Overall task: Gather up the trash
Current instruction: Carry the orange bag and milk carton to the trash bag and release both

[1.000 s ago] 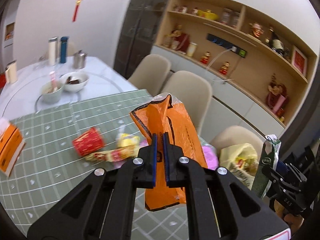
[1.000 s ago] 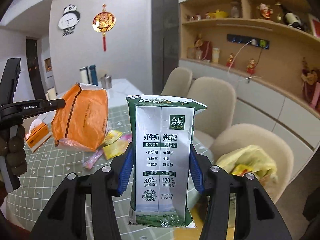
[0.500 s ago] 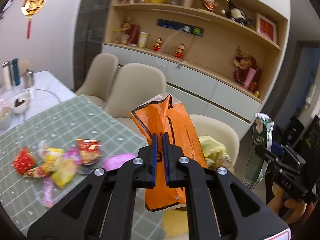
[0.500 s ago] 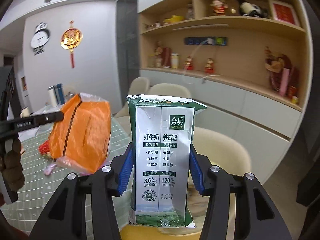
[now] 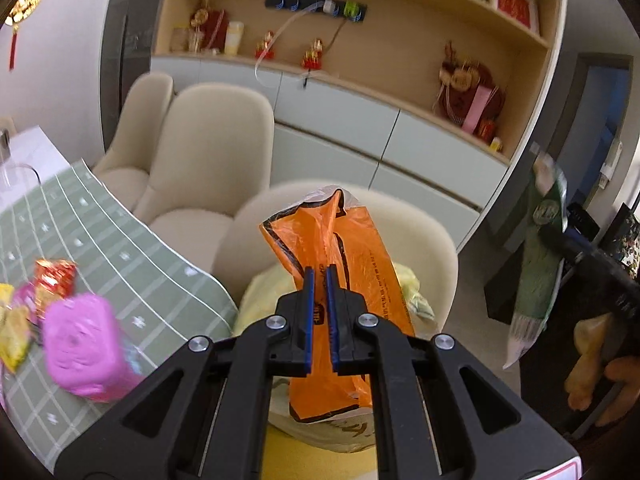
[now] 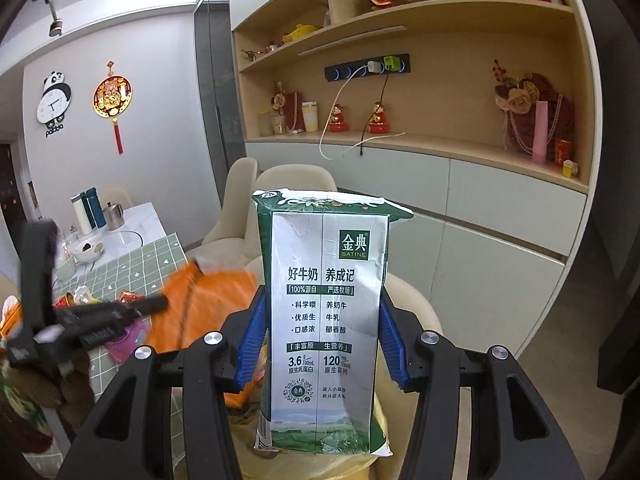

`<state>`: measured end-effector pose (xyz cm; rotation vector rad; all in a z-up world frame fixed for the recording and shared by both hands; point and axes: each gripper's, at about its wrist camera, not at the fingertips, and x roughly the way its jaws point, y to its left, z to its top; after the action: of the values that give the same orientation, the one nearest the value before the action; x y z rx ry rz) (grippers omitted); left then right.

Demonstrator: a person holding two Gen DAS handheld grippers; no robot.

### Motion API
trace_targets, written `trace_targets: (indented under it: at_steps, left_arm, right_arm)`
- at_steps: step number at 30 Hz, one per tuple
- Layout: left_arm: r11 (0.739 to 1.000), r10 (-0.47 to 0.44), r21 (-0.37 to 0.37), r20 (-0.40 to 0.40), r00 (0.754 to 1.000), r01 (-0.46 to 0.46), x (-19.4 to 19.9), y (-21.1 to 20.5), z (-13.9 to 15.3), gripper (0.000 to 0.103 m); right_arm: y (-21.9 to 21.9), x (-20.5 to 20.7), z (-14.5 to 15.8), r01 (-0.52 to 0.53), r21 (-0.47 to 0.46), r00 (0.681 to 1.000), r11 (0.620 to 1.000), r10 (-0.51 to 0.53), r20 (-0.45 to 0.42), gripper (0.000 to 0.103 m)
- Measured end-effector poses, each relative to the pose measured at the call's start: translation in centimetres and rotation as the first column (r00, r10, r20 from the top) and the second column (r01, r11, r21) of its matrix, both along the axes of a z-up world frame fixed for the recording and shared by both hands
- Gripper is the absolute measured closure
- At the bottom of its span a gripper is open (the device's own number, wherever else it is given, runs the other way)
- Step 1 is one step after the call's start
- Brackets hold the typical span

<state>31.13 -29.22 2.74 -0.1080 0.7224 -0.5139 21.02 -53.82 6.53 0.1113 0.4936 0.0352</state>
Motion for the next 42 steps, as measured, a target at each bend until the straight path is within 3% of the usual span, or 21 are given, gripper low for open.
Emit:
trace_targets:
  at_steps: [5,10,13,16,17,24,27,29,38,42]
  left_arm:
    - [1.000,-0.026,-0.015,-0.090,0.996,0.024,2.0,-2.8,-3.1,0.097]
    - [0.994,-0.018,0.105,-0.175,0.984,0.037,3.6,-6.1,-7.3,0.098]
    - [0.994,-0.016,0.098,-0.235,0.972,0.040,3.6,-6.1,-8.9,0.094]
    - [0.999,-0.029,0.025,-0.288,0.957,0.038,3.2,-4.6,-8.7,0.072]
    - [0.999,-0.019,0.023,-0.282,0.959,0.026,2.8,-3.8,-8.2,0.071]
    - [0.997,0.072,0.025,-0.215,0.974,-0.068,0.2,1.5,-4.8,0.067]
    - [0.993,0.119,0.025,-0.188,0.975,-0.116,-0.7,3.9,-3.5,0.066]
    - [0.987,0.160,0.020,-0.177,0.971,-0.160,-1.2,5.7,-3.0,0.066]
    - [0.961,0.273,0.012,-0.210,0.939,-0.277,-2.6,11.8,-3.8,0.065]
    - [0.956,0.291,0.026,-0.241,0.926,-0.293,-3.4,13.8,-4.4,0.064]
  right_arm:
    - [-0.6,1.9,-0.4,-0.016,0.010,1.000,1.000,0.016,0.012,0.055]
    - [-1.0,4.2,-1.1,-0.040,0.033,0.999,0.999,0.040,0.001,0.055]
    - [-0.6,5.5,-2.1,-0.063,0.047,0.998,0.997,0.064,-0.024,0.055]
    - [0.5,6.6,-3.7,-0.087,0.056,0.994,0.995,0.091,-0.057,0.055]
    - [1.0,7.2,-4.4,-0.095,0.064,0.993,0.993,0.100,-0.071,0.055]
    - [5.1,11.5,-9.2,-0.114,0.036,0.975,0.993,0.119,-0.185,0.055]
    - [6.6,13.3,-12.9,-0.140,0.067,0.925,0.988,0.154,-0.346,0.055]
    - [7.0,13.3,-14.4,-0.137,0.081,0.904,0.987,0.158,-0.397,0.055]
    - [6.8,12.2,-16.9,-0.120,0.064,0.876,0.991,0.136,-0.462,0.055]
    - [7.1,11.9,-16.4,-0.101,0.053,0.891,0.994,0.114,-0.440,0.055]
